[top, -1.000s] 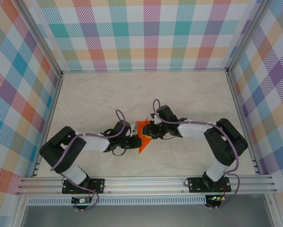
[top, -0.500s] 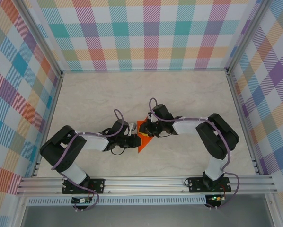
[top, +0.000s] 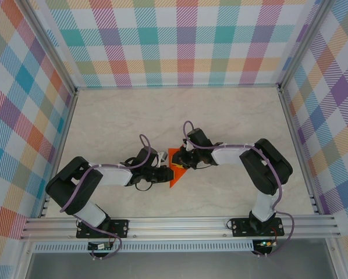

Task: Fold a paper plane with a square sheet of paper (pick it up from the middle)
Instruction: Fourth fold the wing at the center of the table.

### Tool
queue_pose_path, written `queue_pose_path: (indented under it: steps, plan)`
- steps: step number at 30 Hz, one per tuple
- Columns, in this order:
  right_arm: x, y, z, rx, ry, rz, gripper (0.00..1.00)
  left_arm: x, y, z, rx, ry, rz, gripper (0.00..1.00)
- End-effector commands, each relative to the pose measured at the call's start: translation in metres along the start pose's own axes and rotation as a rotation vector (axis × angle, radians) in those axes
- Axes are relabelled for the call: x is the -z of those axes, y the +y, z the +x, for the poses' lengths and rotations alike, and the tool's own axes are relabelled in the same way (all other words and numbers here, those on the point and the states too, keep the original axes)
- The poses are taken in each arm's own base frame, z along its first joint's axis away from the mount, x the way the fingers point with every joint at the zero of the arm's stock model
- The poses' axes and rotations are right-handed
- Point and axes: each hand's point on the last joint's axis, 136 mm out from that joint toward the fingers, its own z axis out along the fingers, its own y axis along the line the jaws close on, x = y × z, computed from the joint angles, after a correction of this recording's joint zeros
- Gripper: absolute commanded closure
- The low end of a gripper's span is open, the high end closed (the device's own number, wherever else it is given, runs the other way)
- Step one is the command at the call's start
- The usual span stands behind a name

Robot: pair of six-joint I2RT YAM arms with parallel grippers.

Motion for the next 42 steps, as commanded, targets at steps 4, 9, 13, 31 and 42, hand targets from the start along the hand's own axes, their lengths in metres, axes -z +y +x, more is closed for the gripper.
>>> queue_pose_path:
  steps: [4,9,13,31,42]
  plan:
    - [-0.004,0.004,-0.002,0.003,0.002,0.004,0.81,0.001,0.004,0.003,-0.01,0.007,-0.024,0.8]
    - [-0.004,0.003,-0.002,0.002,0.005,0.011,0.81,-0.001,0.006,0.005,-0.013,0.012,-0.03,0.86]
    - [-0.003,0.0,0.0,0.004,0.007,0.022,0.81,-0.001,0.01,0.005,-0.011,0.006,-0.04,0.95]
    - [0.018,0.008,0.004,0.056,-0.036,0.012,0.79,-0.006,0.017,0.014,0.094,0.047,0.007,1.0]
    - [0.001,0.014,-0.005,0.042,-0.009,-0.017,0.79,-0.007,0.023,0.015,0.139,0.048,0.014,1.0]
